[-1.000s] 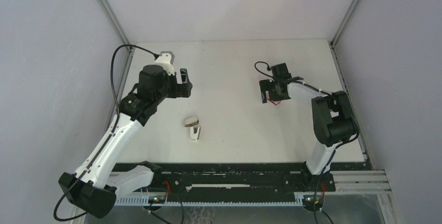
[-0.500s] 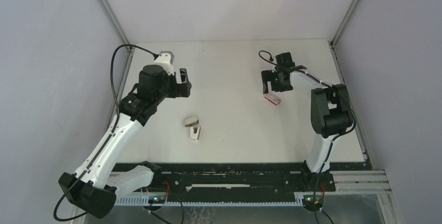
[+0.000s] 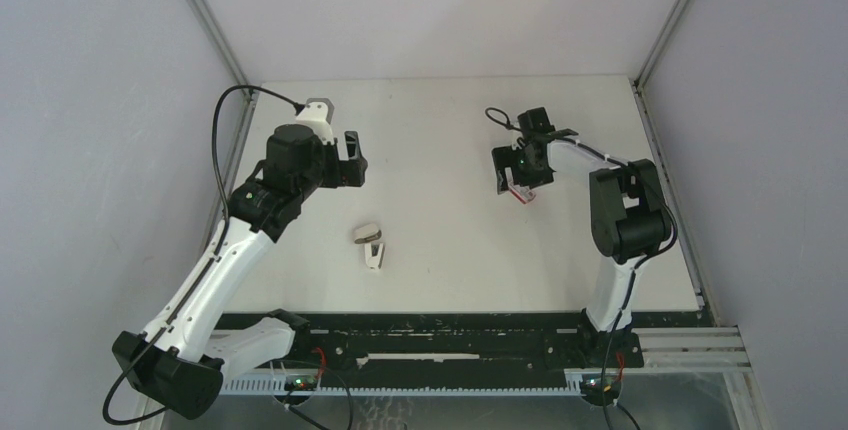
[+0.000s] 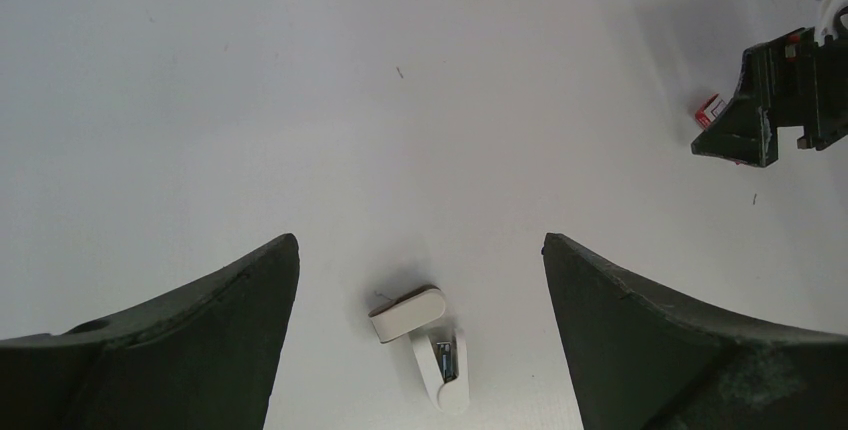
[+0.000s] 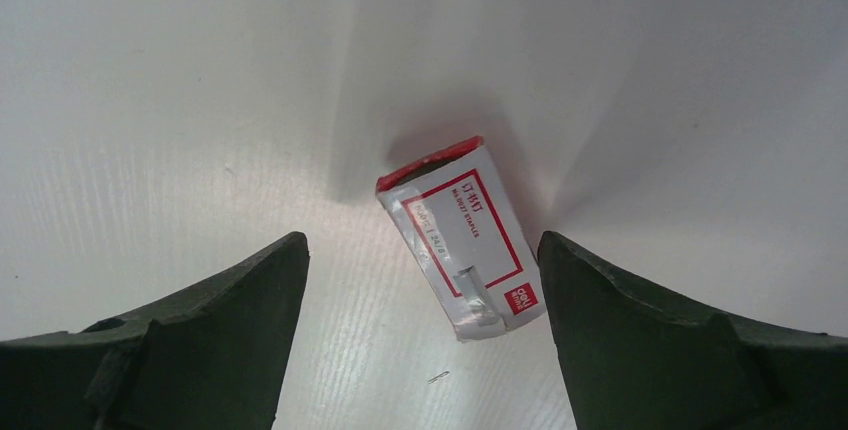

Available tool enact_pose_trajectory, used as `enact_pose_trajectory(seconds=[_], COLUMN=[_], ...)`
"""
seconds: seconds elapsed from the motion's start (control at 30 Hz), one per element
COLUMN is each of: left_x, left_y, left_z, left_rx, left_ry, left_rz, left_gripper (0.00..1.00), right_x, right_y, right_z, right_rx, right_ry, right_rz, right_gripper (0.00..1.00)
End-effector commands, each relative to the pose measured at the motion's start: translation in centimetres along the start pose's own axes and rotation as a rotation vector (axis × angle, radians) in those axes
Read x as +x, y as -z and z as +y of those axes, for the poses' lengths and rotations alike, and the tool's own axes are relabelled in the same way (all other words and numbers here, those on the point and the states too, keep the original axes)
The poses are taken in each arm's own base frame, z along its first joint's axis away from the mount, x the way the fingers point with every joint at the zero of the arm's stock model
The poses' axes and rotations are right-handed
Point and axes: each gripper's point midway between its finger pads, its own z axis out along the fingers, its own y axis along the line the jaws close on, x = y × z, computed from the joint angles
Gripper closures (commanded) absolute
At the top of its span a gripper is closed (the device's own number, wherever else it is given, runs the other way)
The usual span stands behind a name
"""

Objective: Load the staples into the stapler

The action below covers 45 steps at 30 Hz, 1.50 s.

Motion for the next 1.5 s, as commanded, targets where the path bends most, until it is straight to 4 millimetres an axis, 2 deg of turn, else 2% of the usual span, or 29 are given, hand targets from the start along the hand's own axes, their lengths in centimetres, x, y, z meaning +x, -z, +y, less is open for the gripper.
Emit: enact_pose_trajectory(seconds=[0.0, 0.1, 0.17, 0.3, 0.47, 0.7, 0.97, 1.33, 1.47], left_x=[0.4, 0.5, 0.4, 0.4, 0.5, 0.5, 0.6, 0.6, 0.6], left_y=[0.1, 0.1, 0.1, 0.1, 0.1, 0.1, -0.1, 0.0, 0.0], left_z=[0.1, 0.1, 0.1, 0.0, -0.1, -0.1, -0.2, -0.1, -0.1], left_rx=[0.006, 0.006, 0.005, 0.012, 0.015, 0.016, 0.019, 0.013, 0.012], left_ry=[-0.012, -0.014, -0.010, -0.008, -0.006, -0.005, -0.005, -0.005, -0.006], left_rz=[-0.011, -0.009, -0.012, -0.010, -0.009, -0.009, -0.001, -0.003, -0.004], left_gripper=[0.05, 0.05, 0.05, 0.05, 0.05, 0.05, 0.05, 0.04, 0.04], right_x=[-0.6, -0.2, -0.6, 0.2, 0.8, 1.0, 1.1, 1.5, 1.5], right_y=[1.8, 2.4, 2.7, 2.2, 1.6, 1.6, 1.7, 0.7, 0.7], right_z=[1.5, 2.4, 2.3, 0.7, 1.3, 0.4, 0.1, 0.1, 0.0], right_rx=[-0.050, -0.073, -0.049, 0.093, 0.180, 0.237, 0.173, 0.139, 0.138], right_ry=[0.036, 0.041, 0.033, -0.014, 0.010, -0.023, -0.077, -0.098, -0.090], right_rz=[-0.037, -0.044, -0.074, -0.063, -0.064, -0.062, -0.066, -0.043, -0.046], right_gripper=[0.19, 0.21, 0.21, 0.21, 0.25, 0.32, 0.33, 0.49, 0.52])
